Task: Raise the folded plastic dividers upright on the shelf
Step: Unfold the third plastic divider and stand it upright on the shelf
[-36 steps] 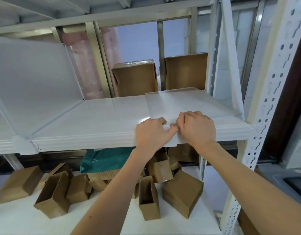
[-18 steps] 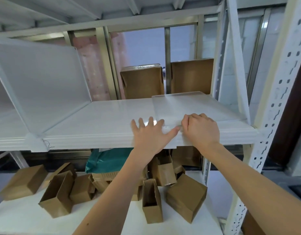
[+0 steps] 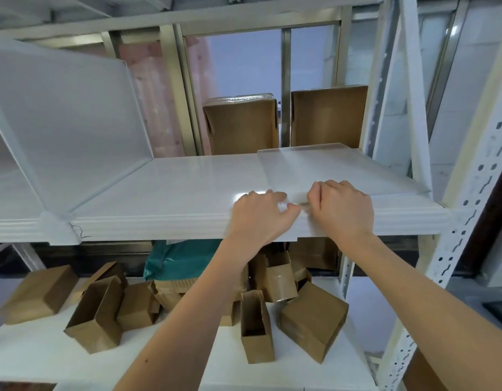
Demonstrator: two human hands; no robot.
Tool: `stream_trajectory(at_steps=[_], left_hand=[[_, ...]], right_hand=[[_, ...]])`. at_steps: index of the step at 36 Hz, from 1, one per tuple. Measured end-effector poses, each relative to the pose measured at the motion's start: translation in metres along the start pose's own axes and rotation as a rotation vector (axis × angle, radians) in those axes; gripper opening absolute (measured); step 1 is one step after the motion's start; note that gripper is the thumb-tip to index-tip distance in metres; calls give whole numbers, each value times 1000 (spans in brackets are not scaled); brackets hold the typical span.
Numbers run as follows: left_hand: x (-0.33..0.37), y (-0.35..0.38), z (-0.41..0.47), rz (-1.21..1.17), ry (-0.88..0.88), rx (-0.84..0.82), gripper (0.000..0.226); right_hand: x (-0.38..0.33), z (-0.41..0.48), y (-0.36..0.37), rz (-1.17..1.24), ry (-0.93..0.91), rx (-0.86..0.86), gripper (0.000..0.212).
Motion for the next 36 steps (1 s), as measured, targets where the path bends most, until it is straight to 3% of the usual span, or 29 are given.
stream_trajectory(at_steps=[6, 14, 20, 32, 36], left_hand=[[-8, 3, -1, -23, 6, 36, 46], [-5, -3, -5, 15, -36, -65, 73], [-10, 3, -5, 164, -205, 25, 81], [-4, -2, 0, -1, -56, 132, 43], [-5, -4, 1, -3, -38, 138, 43]], right_hand=[[-1, -1, -3, 36, 11, 34, 43], [-2, 0, 0, 3, 18, -11, 39], [0, -1, 0, 31, 33, 2, 44], [-1, -3, -3, 75, 61, 69, 43], [0, -3, -1, 72, 64, 69, 45]])
Point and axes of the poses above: each hand's wrist, its own z-axis towards the middle knuckle, its own y-axis out of the palm, x = y × z, the point moved 4 cm from there along z, towards the middle knuckle, and after that the axes turned 14 degrees about -x, right-handed, at the moved point
